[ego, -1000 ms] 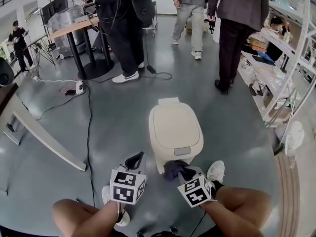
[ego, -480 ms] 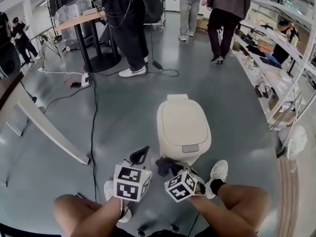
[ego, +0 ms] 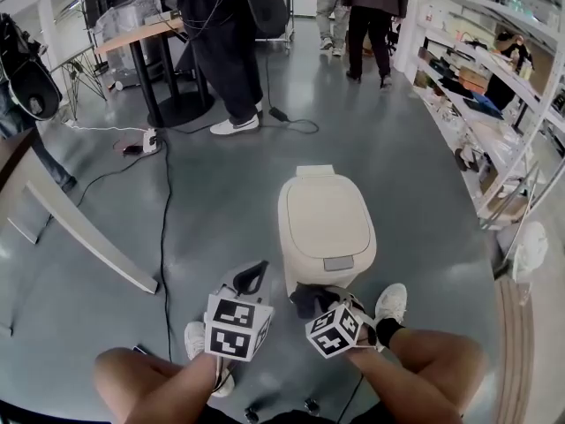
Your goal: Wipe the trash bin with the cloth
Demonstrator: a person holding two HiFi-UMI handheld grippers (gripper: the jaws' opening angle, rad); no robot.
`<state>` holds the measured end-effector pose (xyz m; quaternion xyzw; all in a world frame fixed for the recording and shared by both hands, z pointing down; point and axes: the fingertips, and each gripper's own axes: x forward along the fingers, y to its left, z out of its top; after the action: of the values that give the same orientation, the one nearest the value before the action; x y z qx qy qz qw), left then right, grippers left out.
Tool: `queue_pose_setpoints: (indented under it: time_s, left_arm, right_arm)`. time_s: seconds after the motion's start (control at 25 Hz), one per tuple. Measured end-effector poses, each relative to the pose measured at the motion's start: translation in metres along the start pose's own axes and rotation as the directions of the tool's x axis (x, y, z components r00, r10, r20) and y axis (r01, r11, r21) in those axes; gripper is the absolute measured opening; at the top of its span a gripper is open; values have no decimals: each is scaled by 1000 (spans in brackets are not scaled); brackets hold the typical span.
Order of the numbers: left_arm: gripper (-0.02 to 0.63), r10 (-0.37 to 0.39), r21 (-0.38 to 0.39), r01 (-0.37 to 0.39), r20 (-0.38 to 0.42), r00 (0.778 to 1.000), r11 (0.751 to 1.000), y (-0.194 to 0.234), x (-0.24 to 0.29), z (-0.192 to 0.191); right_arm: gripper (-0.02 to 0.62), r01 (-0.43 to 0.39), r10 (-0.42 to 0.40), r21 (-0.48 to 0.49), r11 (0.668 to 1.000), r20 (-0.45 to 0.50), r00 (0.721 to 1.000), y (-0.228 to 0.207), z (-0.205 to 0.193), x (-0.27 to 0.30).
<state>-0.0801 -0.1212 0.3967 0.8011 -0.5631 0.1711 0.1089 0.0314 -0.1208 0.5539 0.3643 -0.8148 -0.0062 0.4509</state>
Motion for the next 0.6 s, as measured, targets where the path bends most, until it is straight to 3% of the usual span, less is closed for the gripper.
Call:
queue_pose_setpoints:
  time_s: [0.6]
  left_arm:
    - [0, -29, 33, 30, -38, 999, 999, -17, 14, -13]
  right_arm:
    - [52, 71, -66, 83, 994, -60, 996, -42, -43, 1]
